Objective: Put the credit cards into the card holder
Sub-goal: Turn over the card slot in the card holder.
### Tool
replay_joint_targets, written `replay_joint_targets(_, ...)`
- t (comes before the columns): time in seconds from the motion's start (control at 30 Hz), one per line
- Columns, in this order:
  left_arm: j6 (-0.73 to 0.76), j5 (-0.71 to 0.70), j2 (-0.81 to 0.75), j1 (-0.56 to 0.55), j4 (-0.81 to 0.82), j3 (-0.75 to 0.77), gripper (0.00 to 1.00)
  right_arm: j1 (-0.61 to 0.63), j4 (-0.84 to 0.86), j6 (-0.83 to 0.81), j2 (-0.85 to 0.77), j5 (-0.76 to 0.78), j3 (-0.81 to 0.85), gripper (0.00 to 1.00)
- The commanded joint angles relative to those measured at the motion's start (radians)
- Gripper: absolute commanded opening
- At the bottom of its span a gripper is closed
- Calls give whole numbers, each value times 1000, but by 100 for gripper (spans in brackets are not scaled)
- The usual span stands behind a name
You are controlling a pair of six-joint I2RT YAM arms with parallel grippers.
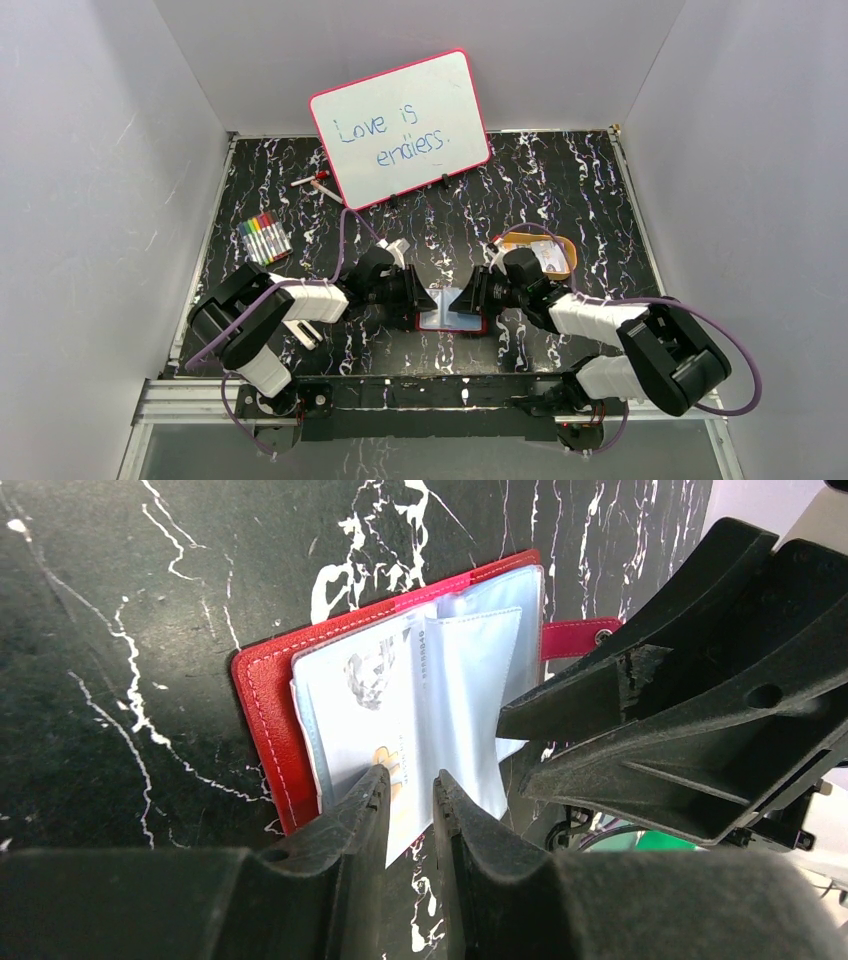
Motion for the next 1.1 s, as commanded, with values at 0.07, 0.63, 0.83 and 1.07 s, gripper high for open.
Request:
replay_joint_targets(0.07, 18, -46, -95, -6, -53, -17, 21, 8, 110, 13, 34, -39, 66, 45)
replay_joint_targets(0.63, 25, -180, -295, -5, -213, -50, 20, 54, 201, 44, 166, -55, 140, 45)
replay_joint_targets(0.83, 44, -296, -471, -3, -332, -63, 20, 96, 147, 15, 241, -50, 215, 50)
replay_joint_targets(1.07, 55, -326, -569, -4, -362, -82, 19, 110, 118, 6, 316, -60, 270, 50)
